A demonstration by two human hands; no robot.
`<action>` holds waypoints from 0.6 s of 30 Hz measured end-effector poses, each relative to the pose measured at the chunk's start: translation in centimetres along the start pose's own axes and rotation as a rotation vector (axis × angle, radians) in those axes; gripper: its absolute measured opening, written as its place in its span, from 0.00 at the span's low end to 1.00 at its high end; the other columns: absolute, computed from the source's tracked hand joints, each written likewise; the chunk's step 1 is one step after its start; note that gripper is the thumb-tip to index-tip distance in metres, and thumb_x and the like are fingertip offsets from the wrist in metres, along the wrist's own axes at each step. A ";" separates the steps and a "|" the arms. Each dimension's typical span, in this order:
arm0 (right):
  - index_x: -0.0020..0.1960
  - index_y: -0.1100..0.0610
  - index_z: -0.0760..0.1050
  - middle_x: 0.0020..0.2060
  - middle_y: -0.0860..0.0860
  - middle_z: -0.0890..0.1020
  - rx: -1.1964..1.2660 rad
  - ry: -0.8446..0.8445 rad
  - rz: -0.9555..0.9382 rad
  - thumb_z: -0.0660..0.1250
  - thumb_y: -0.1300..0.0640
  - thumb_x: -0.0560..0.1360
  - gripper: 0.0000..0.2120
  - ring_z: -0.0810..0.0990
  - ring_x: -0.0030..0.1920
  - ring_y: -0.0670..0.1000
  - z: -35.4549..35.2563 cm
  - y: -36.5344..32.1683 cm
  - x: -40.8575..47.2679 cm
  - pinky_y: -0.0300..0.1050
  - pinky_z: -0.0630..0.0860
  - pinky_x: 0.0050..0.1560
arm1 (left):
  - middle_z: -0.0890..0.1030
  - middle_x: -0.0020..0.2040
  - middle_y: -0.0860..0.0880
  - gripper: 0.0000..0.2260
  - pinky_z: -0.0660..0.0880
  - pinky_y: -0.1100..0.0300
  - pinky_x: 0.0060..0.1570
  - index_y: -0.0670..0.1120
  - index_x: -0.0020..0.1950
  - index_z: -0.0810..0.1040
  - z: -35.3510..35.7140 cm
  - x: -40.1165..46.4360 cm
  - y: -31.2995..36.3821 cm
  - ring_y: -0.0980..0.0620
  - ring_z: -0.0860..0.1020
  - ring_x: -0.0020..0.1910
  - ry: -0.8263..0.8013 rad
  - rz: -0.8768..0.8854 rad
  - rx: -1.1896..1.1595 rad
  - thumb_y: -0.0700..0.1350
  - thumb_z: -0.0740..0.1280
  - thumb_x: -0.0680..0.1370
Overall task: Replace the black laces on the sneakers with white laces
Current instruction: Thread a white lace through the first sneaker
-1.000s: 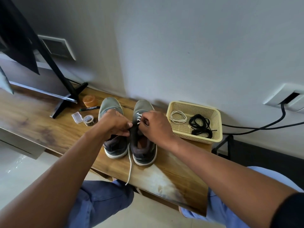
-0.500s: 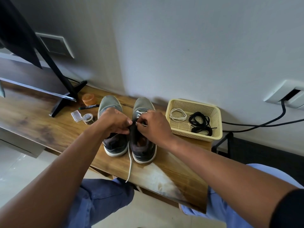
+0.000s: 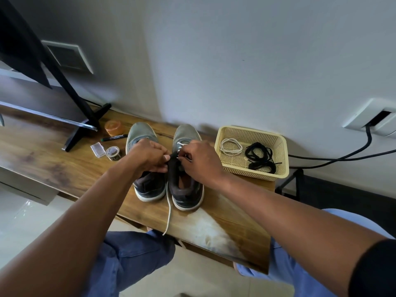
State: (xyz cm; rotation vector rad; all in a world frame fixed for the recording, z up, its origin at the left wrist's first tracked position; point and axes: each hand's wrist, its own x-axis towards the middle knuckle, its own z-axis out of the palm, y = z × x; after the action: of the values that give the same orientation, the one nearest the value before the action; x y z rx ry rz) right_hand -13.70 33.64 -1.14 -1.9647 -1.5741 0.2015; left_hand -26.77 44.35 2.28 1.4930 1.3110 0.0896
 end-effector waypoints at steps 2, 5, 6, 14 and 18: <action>0.45 0.54 0.83 0.40 0.53 0.81 -0.004 -0.001 -0.015 0.73 0.56 0.73 0.02 0.80 0.43 0.58 0.1 0.1 0.0 0.52 0.75 0.42 | 0.83 0.45 0.37 0.05 0.84 0.56 0.39 0.34 0.55 0.83 0.0 0.2 -0.1 0.48 0.82 0.38 0.008 0.011 0.020 0.33 0.68 0.82; 0.43 0.55 0.82 0.39 0.52 0.80 0.014 0.002 -0.020 0.72 0.57 0.74 0.02 0.79 0.42 0.56 0.2 0.0 -0.1 0.52 0.75 0.42 | 0.82 0.43 0.37 0.05 0.84 0.59 0.34 0.32 0.55 0.81 0.0 0.3 -0.2 0.48 0.82 0.37 0.011 0.017 0.013 0.33 0.68 0.82; 0.42 0.55 0.81 0.38 0.51 0.79 0.031 0.011 -0.015 0.71 0.58 0.73 0.02 0.78 0.40 0.55 0.2 0.0 -0.1 0.52 0.75 0.41 | 0.81 0.43 0.36 0.04 0.84 0.60 0.32 0.33 0.55 0.81 0.1 0.3 -0.2 0.47 0.82 0.36 0.008 0.020 0.008 0.32 0.68 0.82; 0.40 0.54 0.81 0.35 0.48 0.79 0.056 0.034 -0.021 0.71 0.57 0.72 0.03 0.77 0.37 0.51 0.3 -0.3 0.0 0.52 0.76 0.39 | 0.82 0.41 0.38 0.03 0.85 0.56 0.38 0.36 0.46 0.81 0.2 0.8 -0.4 0.46 0.84 0.38 0.020 0.001 -0.033 0.33 0.71 0.80; 0.39 0.53 0.80 0.35 0.49 0.79 0.026 0.010 -0.024 0.70 0.56 0.71 0.03 0.78 0.38 0.52 0.4 -0.2 0.0 0.51 0.76 0.40 | 0.83 0.40 0.39 0.04 0.85 0.58 0.35 0.37 0.44 0.82 0.1 0.9 -0.5 0.46 0.84 0.37 0.023 0.011 -0.057 0.33 0.73 0.79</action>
State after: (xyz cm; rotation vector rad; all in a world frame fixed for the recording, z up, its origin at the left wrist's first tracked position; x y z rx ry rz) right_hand -14.07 33.79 -1.33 -1.9229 -1.5805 0.2010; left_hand -26.67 44.84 1.39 1.4548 1.3077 0.1504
